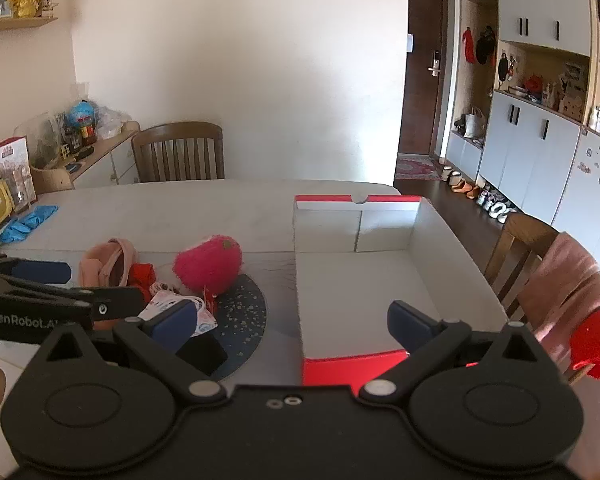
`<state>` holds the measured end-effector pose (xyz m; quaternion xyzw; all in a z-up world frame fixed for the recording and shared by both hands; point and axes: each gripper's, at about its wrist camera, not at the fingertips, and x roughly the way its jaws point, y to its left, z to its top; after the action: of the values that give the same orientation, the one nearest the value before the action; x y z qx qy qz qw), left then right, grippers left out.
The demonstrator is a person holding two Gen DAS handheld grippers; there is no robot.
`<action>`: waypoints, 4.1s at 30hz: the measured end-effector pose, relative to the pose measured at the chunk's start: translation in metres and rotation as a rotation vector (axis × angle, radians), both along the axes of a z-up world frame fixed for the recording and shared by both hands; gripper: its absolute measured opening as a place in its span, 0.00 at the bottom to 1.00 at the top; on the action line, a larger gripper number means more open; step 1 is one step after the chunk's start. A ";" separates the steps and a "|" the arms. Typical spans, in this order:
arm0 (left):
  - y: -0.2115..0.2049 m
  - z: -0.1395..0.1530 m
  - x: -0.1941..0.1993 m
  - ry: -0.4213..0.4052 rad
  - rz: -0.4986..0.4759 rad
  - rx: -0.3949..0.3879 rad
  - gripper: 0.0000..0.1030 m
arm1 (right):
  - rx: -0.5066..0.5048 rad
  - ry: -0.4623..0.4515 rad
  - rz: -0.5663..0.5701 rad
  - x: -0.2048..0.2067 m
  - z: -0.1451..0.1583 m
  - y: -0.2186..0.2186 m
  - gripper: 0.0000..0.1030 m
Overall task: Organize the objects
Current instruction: 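Reach the left gripper to the pink fleece hat on the pile, then close the left gripper on the pink fleece hat and lift it, then carry the hat over the white box and open the left gripper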
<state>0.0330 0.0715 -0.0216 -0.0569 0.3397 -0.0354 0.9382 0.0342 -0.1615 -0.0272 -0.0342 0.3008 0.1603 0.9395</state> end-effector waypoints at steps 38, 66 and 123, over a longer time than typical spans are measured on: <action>0.158 -0.104 0.097 0.254 0.322 0.001 1.00 | -0.164 0.066 -0.174 0.083 -0.024 -0.046 0.98; 0.145 -0.105 0.090 0.226 0.475 -0.117 0.24 | -0.190 0.230 -0.085 0.168 -0.075 -0.134 0.35; -0.156 -0.006 0.210 0.108 -0.170 -0.055 0.16 | -0.141 0.308 0.046 0.169 -0.071 -0.145 0.02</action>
<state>0.2433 -0.0846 -0.0274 -0.0555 0.3925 -0.1210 0.9101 0.2032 -0.3063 -0.0980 -0.0818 0.4510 0.1638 0.8735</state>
